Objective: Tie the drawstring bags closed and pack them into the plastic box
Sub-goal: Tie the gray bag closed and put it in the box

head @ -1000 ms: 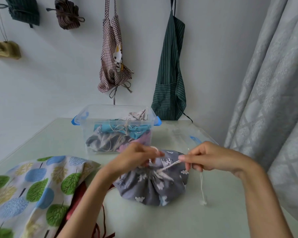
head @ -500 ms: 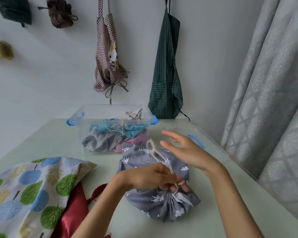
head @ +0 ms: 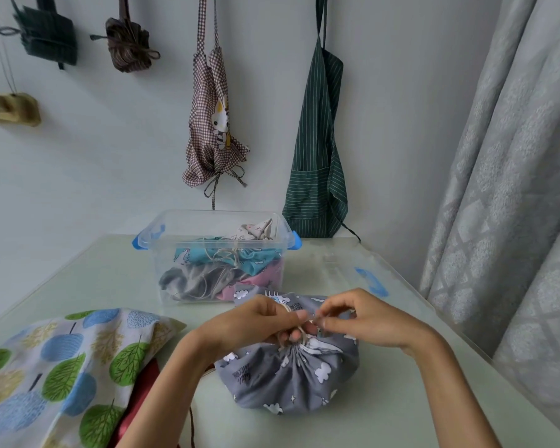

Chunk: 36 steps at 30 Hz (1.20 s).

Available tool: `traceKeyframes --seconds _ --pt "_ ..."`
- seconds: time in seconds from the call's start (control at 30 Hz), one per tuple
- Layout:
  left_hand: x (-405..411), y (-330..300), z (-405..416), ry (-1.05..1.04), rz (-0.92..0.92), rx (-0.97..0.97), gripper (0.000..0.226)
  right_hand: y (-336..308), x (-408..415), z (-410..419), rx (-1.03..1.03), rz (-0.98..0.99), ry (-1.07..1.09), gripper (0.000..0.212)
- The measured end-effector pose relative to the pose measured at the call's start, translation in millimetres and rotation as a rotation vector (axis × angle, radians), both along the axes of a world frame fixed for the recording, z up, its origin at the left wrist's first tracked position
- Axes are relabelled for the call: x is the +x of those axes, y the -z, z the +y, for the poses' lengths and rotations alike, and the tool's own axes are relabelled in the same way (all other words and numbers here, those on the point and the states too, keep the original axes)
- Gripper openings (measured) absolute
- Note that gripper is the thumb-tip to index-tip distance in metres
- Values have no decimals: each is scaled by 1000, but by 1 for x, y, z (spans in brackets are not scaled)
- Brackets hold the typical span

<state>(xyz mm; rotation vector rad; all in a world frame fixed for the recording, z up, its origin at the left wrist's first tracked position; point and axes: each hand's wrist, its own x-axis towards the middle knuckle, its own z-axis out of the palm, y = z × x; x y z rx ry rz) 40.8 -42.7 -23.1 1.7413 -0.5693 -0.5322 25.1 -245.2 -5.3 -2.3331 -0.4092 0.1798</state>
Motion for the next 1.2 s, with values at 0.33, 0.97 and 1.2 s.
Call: traceKeyframes --seconds 0.33,0.97,1.2 --pt "5 2 6 -233 325 -282 29 -21 -7 -14 368 -112 381 11" --pt "1 -10 16 -311 -98 -243 20 0 -2 29 87 -19 -17 17" --pt "1 -6 12 -525 -518 -160 7 -4 -2 31 297 26 75 24"
